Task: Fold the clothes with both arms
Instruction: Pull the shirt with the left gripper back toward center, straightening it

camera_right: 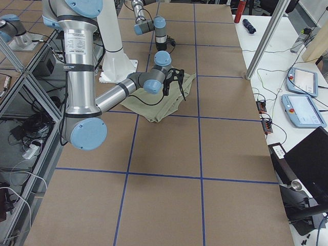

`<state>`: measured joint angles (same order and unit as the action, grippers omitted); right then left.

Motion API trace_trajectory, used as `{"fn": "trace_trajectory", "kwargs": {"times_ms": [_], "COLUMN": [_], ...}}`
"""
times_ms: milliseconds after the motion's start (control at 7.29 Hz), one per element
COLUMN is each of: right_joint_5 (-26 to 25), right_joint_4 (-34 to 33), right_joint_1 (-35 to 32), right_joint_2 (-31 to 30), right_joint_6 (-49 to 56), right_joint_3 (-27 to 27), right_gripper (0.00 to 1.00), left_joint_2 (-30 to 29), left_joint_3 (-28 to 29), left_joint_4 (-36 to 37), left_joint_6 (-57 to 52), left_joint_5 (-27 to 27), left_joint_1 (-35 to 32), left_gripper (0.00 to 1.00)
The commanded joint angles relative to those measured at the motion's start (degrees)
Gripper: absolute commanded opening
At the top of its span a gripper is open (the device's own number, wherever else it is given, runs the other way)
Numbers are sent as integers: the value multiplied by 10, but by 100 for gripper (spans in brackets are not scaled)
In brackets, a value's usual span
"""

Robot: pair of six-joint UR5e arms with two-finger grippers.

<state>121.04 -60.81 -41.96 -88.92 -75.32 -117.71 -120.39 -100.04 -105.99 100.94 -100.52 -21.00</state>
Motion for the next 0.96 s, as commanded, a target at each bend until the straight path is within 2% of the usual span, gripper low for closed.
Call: {"fn": "trace_trajectory", "kwargs": {"times_ms": [0,548,685,823], "right_joint_5": [-10,-23,-25,-25], "right_joint_4": [0,2,2,2], "right_joint_1": [-1,2,2,2], "right_joint_2": [-1,3,5,6], "right_joint_6": [-1,-1,-3,-3], "right_joint_3": [2,6,6,6], "right_gripper": [100,100,100,100], "left_joint_2": [1,-12,-26,-66], "left_joint_3": [2,56,101,167], "left_joint_4": [3,-23,-69,-115], "left_joint_6": [-42,-129,-147,-176], "left_joint_5": [1,3,30,39], "left_joint_1": [-49,-119,-131,-149], "left_gripper": [0,0,0,0]}}
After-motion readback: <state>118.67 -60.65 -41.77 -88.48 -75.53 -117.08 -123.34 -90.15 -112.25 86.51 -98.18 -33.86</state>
